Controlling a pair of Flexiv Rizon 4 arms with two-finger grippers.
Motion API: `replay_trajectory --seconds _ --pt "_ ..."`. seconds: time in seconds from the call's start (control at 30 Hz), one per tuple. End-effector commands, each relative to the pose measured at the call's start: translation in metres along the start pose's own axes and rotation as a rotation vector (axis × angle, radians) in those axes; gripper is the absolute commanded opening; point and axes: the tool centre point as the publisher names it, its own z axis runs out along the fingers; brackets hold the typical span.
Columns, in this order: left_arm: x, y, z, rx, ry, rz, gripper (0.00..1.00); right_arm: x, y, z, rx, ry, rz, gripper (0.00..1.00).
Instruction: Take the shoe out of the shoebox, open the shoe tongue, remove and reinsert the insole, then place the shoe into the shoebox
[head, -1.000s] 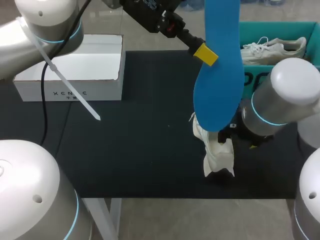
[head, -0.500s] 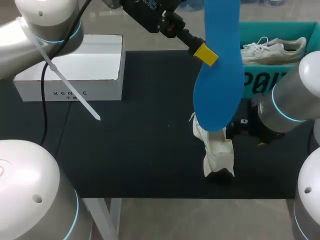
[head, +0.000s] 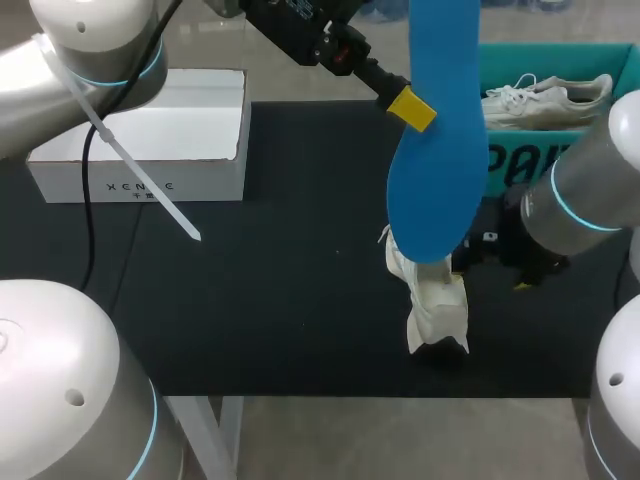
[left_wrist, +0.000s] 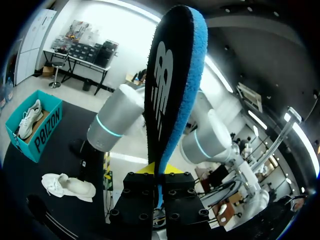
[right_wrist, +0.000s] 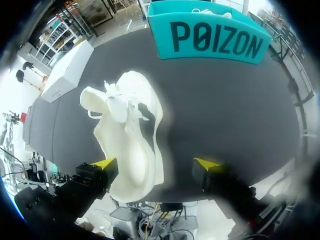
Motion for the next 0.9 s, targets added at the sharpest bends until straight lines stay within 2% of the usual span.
replay_trajectory --seconds 0.03,0.13,0.4,0.67,0.9 --pt "0.001 0.001 0.0 0.001 -0.002 0.0 0.0 -0.015 0.005 -0.013 0.321 0.362 0.094 1.0" --pt "0.001 0.001 0.0 0.001 -0.002 0.0 0.0 -0.019 0.012 -0.019 0.352 0.403 0.142 1.0" --pt "0.001 0.001 0.0 0.001 -0.002 0.0 0.0 -0.022 0.019 -0.043 0.433 0.632 0.204 1.0" --pt "0.001 0.001 0.0 0.001 -0.002 0.0 0.0 -0.02 0.025 -0.05 0.465 0.729 0.241 1.0" --pt "0.001 0.001 0.0 0.001 -0.002 0.0 0.0 -0.005 0.032 -0.061 0.489 0.812 0.258 1.0"
